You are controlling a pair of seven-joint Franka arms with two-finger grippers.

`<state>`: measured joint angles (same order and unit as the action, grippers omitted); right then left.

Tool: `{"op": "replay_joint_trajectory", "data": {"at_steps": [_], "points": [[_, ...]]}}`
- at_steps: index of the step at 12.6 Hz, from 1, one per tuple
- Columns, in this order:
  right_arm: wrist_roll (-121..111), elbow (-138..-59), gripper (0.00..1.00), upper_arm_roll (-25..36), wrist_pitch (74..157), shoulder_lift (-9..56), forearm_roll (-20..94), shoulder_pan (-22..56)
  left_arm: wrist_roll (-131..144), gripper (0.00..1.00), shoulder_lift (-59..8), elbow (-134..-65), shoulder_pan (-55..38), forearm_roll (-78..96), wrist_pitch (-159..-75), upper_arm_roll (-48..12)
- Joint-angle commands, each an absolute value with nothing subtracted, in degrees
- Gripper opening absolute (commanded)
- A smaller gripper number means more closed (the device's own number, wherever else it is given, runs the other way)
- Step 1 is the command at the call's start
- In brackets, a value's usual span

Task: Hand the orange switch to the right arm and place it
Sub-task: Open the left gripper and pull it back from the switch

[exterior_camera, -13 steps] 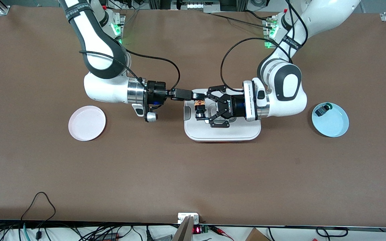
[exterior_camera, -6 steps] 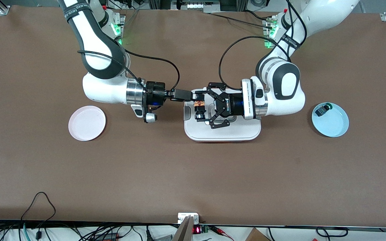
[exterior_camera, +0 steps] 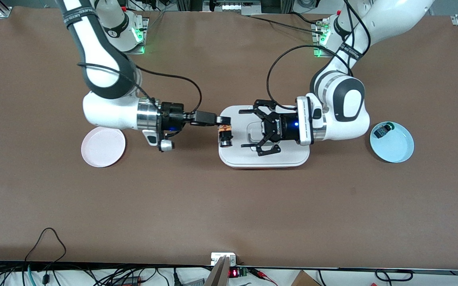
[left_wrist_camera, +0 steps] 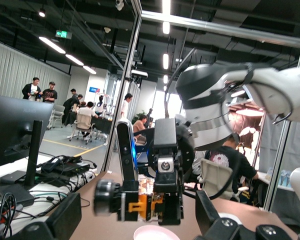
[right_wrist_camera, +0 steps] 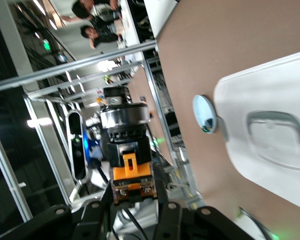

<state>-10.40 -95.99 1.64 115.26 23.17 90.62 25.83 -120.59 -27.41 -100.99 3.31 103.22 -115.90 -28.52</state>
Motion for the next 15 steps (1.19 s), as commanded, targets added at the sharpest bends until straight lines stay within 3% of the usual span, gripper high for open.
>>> {"op": "replay_joint_trajectory", "data": {"at_steps": [1, 7, 15], "points": [[-9.84, -92.65, 0.0, 1.23, 107.52, 24.26, 84.23, 20.24, -116.4, 1.0, -25.93, -102.83, 6.93, 98.12, -111.81, -29.0], [-9.75, -85.97, 0.0, 1.23, 92.38, 24.26, 55.87, 10.91, -92.59, 1.0, -22.07, -101.87, 14.67, 71.95, -103.99, -28.92], [-14.76, -83.58, 0.0, 1.14, 94.73, 23.38, 11.03, 10.9, -61.91, 1.0, -21.53, -94.05, 18.89, 30.35, -91.77, -28.3]]}}
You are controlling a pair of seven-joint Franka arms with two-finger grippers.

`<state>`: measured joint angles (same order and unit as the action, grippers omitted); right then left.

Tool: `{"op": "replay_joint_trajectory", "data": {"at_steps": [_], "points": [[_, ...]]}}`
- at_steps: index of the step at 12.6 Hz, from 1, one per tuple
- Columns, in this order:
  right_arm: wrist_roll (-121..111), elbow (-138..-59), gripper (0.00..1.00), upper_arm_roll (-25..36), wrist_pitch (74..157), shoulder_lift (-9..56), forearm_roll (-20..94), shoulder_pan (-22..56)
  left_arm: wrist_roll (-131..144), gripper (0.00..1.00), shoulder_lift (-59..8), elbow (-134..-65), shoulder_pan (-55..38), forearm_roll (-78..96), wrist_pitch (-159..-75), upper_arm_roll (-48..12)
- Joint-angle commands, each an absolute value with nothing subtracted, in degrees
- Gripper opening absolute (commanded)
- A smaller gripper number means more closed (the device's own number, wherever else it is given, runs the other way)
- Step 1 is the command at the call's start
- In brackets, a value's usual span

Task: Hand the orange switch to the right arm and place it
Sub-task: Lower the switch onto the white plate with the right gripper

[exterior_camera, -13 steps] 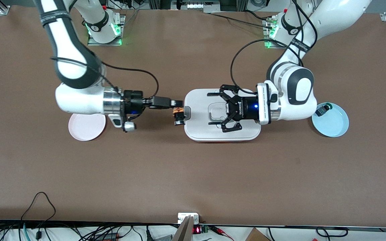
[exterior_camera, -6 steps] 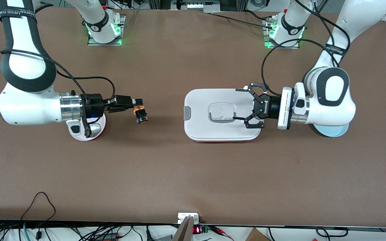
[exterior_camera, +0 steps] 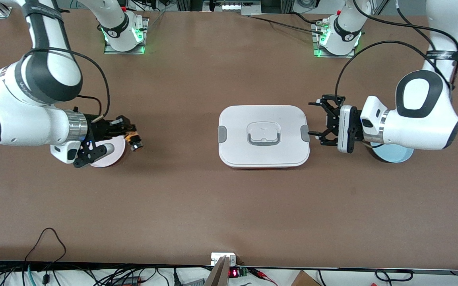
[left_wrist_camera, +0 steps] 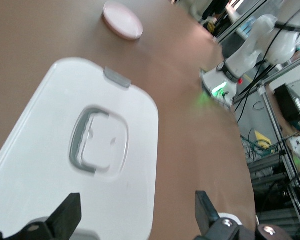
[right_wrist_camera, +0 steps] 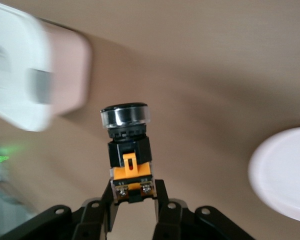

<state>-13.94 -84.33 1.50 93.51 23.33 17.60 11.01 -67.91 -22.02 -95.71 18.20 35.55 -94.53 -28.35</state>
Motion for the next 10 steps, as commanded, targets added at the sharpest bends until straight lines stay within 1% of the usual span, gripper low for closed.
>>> {"op": "replay_joint_trajectory", "data": {"at_steps": [1, 3, 6, 10], "points": [[-14.68, -84.02, 0.0, 1.23, 95.01, 23.38, 8.99, 10.72, -58.13, 1.0, -21.53, -93.17, 19.68, 25.97, -90.45, -28.21], [-13.54, -86.12, 0.0, 1.58, 97.28, 23.38, 4.51, 10.72, -53.11, 1.0, -21.79, -88.88, 20.56, 15.7, -87.47, -28.21], [-11.69, -93.4, 0.0, 4.56, 103.95, 23.38, 3.52, 10.28, -47.57, 1.0, -22.15, -83.34, 21.53, 2.07, -85.17, -28.04], [-10.11, -102.1, 0.0, 8.25, 110.54, 23.03, 3.43, 10.46, -43.68, 1.0, -22.32, -74.99, 17.33, -18.25, -84.2, -28.92]]}}
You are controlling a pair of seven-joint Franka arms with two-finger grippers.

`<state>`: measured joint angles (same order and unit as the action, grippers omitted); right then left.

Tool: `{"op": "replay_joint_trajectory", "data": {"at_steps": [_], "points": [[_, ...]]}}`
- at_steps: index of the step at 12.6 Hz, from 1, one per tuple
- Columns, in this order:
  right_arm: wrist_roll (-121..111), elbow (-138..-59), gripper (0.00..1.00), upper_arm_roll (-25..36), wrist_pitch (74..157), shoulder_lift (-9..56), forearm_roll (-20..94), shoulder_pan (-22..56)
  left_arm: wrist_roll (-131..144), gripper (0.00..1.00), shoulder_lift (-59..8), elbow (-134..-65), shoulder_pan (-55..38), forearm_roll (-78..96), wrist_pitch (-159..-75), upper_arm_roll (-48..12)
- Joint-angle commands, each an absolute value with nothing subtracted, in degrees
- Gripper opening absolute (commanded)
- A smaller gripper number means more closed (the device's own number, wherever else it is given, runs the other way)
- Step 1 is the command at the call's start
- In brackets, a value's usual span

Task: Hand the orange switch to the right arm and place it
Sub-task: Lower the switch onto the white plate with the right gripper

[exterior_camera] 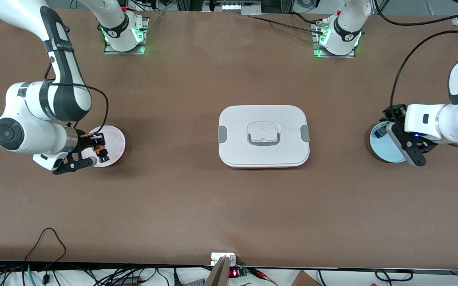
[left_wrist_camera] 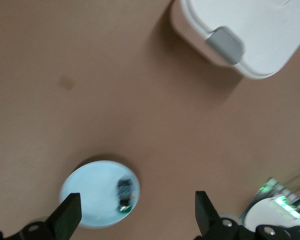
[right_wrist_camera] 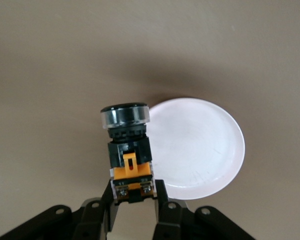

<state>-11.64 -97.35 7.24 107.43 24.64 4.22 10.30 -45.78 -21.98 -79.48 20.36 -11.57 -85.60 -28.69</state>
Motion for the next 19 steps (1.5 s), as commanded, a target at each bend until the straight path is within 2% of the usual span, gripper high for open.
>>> {"op": "replay_joint_trajectory", "data": {"at_steps": [1, 5, 9, 11, 12, 13, 15, 16, 18, 19], "points": [[-10.11, -104.39, 0.0, 9.39, 112.65, 22.94, 3.43, 10.46, -43.16, 1.0, -23.11, -72.45, 16.44, -20.02, -84.37, -28.65], [-9.76, -114.24, 0.0, 10.9, 124.52, 22.94, 3.51, 10.37, -23.96, 1.0, -24.7, -63.65, 15.65, -20.92, -84.73, -28.74], [-7.56, -116.72, 0.02, 10.81, 129.19, 24.69, 3.52, 10.63, -8.48, 1.0, -24.17, -63.54, 15.82, -18.91, -83.59, -28.83], [-7.47, -116.98, 0.1, 10.72, 130.6, 26.36, 3.52, 10.63, 2.67, 1.0, -24.17, -64.42, 16.25, -17.93, -83.06, -28.92], [-7.47, -116.98, 0.22, 10.72, 131.13, 26.8, 3.69, 10.55, 4.46, 1.0, -23.21, -66.16, 15.91, -16.28, -82.45, -27.96], [-7.47, -116.9, 0.38, 10.64, 131.13, 26.89, 3.87, 10.63, 5.18, 1.0, -18.77, -72.01, 14.43, -13.82, -83.4, -25.34], [-6.34, -116.28, 0.94, 10.63, 130.52, 26.46, 3.87, 10.72, 5.89, 1.0, -10.15, -83.26, 5.49, -4.27, -89.96, -9.57], [-5.72, -115.76, 1.0, 10.55, 129.82, 25.67, 3.87, 10.81, 4.93, 1.0, -6.02, -89.85, 3.36, -0.04, -94.7, -4.27], [-5.71, -112.61, 1.0, 10.55, 123.7, 23.22, 3.87, 11.07, 4.83, 1.0, 1.02, -99.36, 2.2, -0.87, -100.17, -3.43], [-5.54, -109.98, 1.0, 10.55, 119.14, 21.72, 3.95, 11.16, 4.83, 1.0, 2.27, -101.06, 1.94, -2.45, -100.8, -3.43]]}}
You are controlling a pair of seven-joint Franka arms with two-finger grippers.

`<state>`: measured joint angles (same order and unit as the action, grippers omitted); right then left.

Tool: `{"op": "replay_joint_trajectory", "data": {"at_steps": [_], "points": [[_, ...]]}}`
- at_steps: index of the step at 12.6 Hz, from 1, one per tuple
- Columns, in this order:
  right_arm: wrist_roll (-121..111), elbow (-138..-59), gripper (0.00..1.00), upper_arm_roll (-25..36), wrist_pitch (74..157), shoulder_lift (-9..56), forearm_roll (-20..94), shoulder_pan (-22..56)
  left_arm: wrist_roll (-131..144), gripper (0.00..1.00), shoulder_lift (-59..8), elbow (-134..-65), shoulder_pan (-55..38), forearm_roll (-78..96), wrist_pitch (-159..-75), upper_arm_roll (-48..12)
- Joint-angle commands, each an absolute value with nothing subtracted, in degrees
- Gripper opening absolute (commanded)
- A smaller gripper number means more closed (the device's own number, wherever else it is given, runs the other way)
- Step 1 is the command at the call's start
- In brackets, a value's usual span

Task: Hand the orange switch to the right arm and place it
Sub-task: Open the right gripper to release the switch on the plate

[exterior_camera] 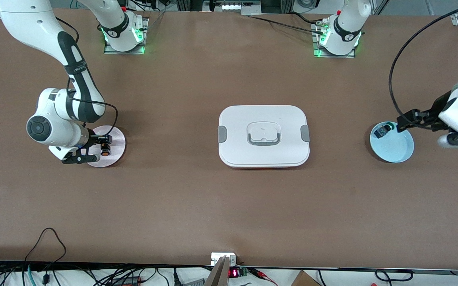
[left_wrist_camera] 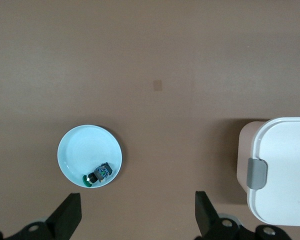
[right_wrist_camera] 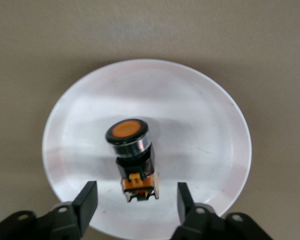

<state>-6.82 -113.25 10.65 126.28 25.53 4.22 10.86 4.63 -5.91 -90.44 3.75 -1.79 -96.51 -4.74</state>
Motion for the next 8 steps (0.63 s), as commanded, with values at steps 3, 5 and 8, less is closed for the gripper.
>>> {"op": "replay_joint_trajectory", "data": {"at_steps": [3, 5, 8], "points": [[-6.59, -97.16, 1.0, 10.55, 105.08, 20.3, 3.6, 10.99, 4.83, 1.0, 0.27, -98.18, 1.85, -3.69, -100.2, -3.78], [-6.5, -88.37, 1.0, 10.46, 95.41, 19.52, 3.6, 11.07, 4.66, 1.0, -0.61, -97.82, 2.11, -3.6, -100.28, -3.78], [-6.77, -80.18, 1.0, 10.28, 88.35, 16.96, 2.21, 11.34, 4.66, 1.0, -0.7, -97.39, 2.2, -2.99, -100.37, -3.78]]}}
